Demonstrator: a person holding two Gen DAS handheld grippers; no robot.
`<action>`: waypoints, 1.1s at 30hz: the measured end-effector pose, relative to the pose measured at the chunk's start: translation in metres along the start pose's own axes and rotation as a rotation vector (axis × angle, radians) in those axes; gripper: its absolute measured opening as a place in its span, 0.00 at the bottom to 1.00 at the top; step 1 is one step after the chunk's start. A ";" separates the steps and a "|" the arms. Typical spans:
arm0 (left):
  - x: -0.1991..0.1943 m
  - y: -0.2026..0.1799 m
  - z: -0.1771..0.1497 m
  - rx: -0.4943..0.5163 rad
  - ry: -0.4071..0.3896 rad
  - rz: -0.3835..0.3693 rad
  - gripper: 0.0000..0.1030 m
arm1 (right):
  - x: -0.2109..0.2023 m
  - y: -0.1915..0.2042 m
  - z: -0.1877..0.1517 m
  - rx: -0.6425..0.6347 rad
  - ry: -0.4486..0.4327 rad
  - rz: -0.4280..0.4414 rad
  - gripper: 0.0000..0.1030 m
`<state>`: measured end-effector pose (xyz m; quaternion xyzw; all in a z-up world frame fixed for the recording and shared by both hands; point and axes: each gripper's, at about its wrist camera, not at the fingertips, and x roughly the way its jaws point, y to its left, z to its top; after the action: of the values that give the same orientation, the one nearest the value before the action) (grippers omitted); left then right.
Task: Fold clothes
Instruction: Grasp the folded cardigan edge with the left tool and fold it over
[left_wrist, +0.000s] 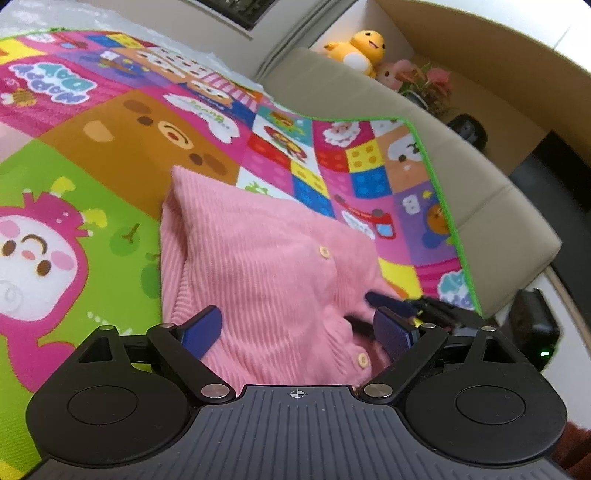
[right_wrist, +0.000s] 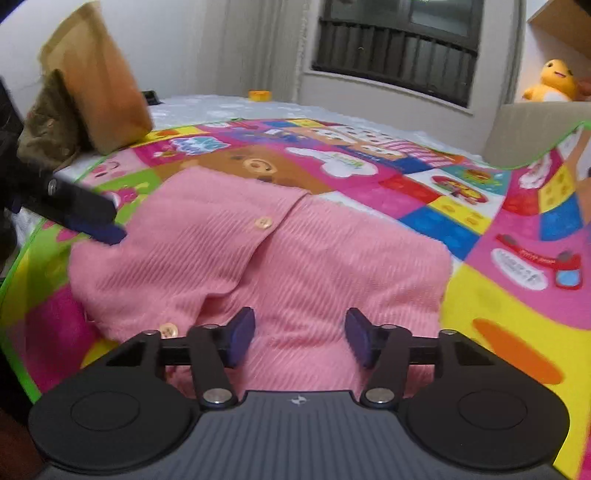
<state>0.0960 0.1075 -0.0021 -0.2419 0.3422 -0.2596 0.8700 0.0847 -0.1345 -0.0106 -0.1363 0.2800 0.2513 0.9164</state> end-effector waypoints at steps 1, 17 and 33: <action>-0.003 -0.003 0.001 0.007 -0.003 0.017 0.91 | -0.002 -0.001 0.000 -0.004 -0.004 0.014 0.59; 0.006 0.006 -0.017 -0.267 0.142 -0.046 0.88 | 0.030 -0.136 0.053 0.367 -0.070 0.032 0.77; 0.120 0.058 0.131 -0.053 0.100 0.072 0.64 | 0.047 -0.126 0.014 0.309 0.025 -0.038 0.54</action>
<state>0.2826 0.1087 -0.0077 -0.2392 0.4006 -0.2305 0.8539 0.1922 -0.2159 -0.0130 -0.0020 0.3239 0.1863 0.9275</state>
